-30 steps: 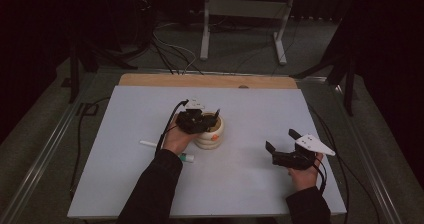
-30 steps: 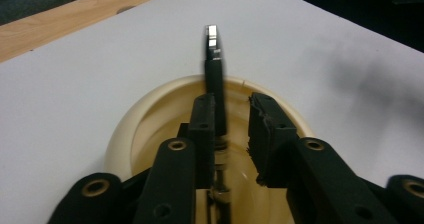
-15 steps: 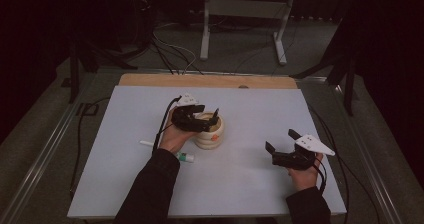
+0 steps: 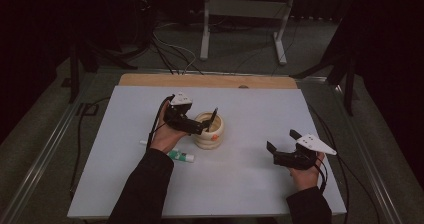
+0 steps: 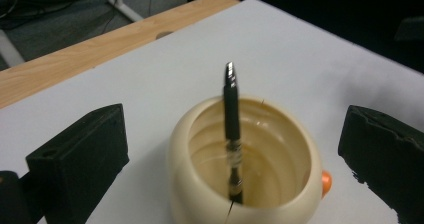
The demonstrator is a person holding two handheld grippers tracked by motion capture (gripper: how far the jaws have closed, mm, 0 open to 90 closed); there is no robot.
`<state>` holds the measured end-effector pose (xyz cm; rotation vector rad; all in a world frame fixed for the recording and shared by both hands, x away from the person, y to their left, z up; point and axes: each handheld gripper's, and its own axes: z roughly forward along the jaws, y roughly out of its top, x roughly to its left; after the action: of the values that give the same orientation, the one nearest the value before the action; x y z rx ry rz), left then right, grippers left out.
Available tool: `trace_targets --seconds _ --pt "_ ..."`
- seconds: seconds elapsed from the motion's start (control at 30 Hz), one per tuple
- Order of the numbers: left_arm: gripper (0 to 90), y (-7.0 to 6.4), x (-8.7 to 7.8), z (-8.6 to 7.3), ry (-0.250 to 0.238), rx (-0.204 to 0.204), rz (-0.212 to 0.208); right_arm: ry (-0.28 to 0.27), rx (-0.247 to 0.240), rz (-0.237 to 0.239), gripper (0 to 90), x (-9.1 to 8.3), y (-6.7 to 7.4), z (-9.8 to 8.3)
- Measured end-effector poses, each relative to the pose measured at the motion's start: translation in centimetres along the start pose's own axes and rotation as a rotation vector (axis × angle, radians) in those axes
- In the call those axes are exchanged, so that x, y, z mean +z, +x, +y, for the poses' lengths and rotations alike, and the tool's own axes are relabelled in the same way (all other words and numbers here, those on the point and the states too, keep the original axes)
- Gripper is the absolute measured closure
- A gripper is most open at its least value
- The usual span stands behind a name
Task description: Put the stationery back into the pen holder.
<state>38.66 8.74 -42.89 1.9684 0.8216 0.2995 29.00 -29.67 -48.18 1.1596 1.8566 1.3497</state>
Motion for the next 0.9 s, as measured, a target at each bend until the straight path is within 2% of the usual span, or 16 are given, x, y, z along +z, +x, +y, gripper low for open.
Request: trace_targets --seconds 0.03,0.13,0.2,0.23,0.53,0.73,0.83,0.9 --pt "0.2 0.0 -0.5 0.0 0.017 0.021 0.014 0.005 -0.007 0.005 0.0 0.0 0.1 0.0" --pt "0.2 -0.1 -1.2 0.1 0.029 0.052 0.047 0.009 -0.016 0.012 0.0 0.1 0.2 0.0" --pt "0.2 -0.1 -1.2 0.1 0.029 0.052 0.047 0.013 -0.017 0.011 0.0 0.1 0.3 0.0" --pt "0.3 0.2 -1.9 0.2 0.047 0.051 0.061 0.024 -0.018 0.004 0.0 0.2 0.5 0.0" --pt "0.3 1.3 -3.8 -0.8 0.081 0.054 0.089 0.032 -0.021 0.026 0.0 0.2 0.8 0.2" --pt "0.8 1.6 -4.5 -1.4 0.094 0.077 0.090 0.017 -0.018 0.021 0.0 0.1 0.6 0.1" --pt "1.5 1.9 -4.9 -1.6 0.107 0.058 0.063 0.016 -0.011 0.032 0.0 0.1 0.5 0.1" --pt "1.8 1.9 -5.1 -1.8 0.104 0.064 0.069 0.009 -0.019 0.035 0.0 0.0 0.5 0.1"
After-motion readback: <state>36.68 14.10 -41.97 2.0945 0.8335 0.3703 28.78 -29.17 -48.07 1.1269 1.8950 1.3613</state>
